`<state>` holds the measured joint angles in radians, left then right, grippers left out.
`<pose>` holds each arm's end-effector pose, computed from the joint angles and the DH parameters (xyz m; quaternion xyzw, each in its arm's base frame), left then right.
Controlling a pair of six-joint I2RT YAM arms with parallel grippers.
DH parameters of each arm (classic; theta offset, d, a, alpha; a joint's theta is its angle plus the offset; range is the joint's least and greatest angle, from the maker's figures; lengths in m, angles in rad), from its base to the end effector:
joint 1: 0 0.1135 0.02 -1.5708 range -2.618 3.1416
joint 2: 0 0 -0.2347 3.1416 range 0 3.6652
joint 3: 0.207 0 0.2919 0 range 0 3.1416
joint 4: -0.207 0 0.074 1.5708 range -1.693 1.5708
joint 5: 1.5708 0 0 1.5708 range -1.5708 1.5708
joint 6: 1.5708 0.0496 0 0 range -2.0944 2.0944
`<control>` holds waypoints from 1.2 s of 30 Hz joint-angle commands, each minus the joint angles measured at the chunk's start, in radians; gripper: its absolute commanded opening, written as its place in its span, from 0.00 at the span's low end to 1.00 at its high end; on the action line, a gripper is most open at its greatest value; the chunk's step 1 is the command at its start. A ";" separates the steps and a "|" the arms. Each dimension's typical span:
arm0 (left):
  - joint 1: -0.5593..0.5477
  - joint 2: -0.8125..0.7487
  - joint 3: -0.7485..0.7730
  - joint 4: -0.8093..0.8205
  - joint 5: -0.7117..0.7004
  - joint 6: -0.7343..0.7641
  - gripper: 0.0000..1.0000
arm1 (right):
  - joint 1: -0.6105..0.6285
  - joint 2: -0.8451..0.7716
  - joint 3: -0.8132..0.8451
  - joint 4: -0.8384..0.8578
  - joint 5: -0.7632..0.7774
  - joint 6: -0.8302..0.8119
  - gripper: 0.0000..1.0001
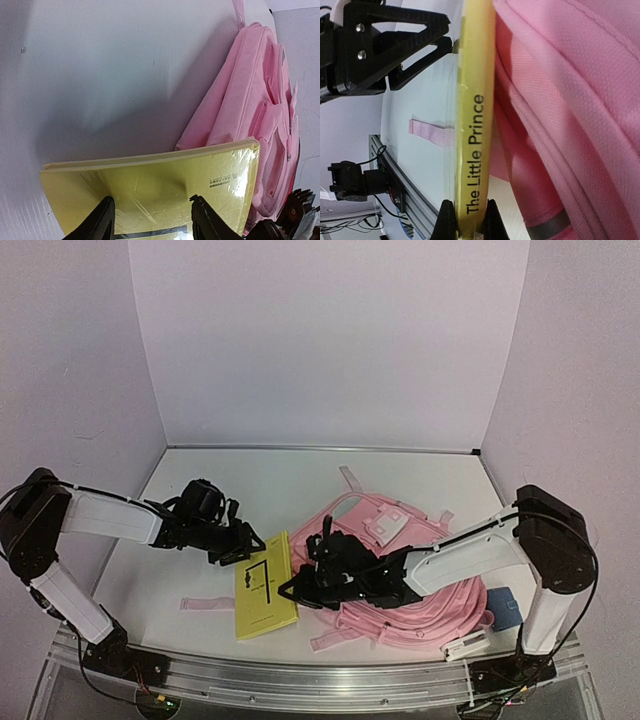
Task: Pack the student bag
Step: Pick up the book from the center of the board.
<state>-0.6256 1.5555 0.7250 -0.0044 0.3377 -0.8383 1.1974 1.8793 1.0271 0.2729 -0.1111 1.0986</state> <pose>0.2615 -0.2092 0.0882 -0.0375 0.9210 -0.3536 0.1590 0.1509 0.4002 0.0941 -0.0697 0.8759 0.4532 0.1503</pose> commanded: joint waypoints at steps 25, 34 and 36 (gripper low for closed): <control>-0.040 -0.036 0.084 0.017 0.023 -0.089 0.82 | -0.420 -0.617 0.110 -0.423 0.421 -0.468 0.00; -0.071 0.211 0.209 0.166 0.125 -0.115 0.62 | -0.469 -0.740 0.020 -0.451 0.377 -0.437 0.00; -0.074 0.244 0.221 0.182 0.144 -0.123 0.49 | -0.469 -0.756 0.016 -0.455 0.373 -0.431 0.00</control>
<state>-0.6907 1.7462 0.8900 0.0767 0.4170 -0.9445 0.7269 1.1991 1.0290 -0.2762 0.2656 0.6556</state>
